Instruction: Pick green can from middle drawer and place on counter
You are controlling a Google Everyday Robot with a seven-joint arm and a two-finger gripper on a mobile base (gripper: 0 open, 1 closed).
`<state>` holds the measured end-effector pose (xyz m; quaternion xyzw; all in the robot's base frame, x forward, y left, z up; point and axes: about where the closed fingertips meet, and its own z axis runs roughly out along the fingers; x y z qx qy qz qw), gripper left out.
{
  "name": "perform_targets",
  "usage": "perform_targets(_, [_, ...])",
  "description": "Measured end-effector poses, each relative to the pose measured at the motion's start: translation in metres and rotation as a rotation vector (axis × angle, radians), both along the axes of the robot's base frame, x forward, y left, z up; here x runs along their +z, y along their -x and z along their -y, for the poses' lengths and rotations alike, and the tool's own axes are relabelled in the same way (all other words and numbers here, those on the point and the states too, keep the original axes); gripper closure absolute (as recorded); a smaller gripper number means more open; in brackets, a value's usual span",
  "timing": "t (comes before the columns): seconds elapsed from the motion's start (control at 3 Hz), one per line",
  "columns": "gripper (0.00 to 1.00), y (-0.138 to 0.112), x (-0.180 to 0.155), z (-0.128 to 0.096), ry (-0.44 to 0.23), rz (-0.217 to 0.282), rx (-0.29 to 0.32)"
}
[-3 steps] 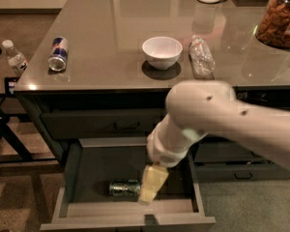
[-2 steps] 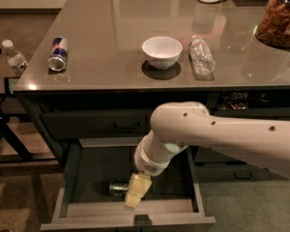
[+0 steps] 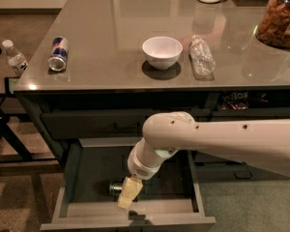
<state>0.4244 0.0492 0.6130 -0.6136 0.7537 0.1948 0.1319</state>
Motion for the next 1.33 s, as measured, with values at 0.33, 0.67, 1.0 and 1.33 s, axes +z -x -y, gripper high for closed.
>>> perform_targets(0.33, [0.00, 0.002, -0.012, -0.003, -0.043, -0.005, -0.015])
perform_targets(0.67, [0.00, -0.009, -0.031, -0.007, -0.125, 0.009, -0.039])
perform_targets(1.0, [0.00, -0.019, -0.047, -0.009, -0.177, 0.012, -0.051])
perform_targets(1.33, [0.00, -0.016, -0.052, -0.011, -0.180, 0.000, -0.047])
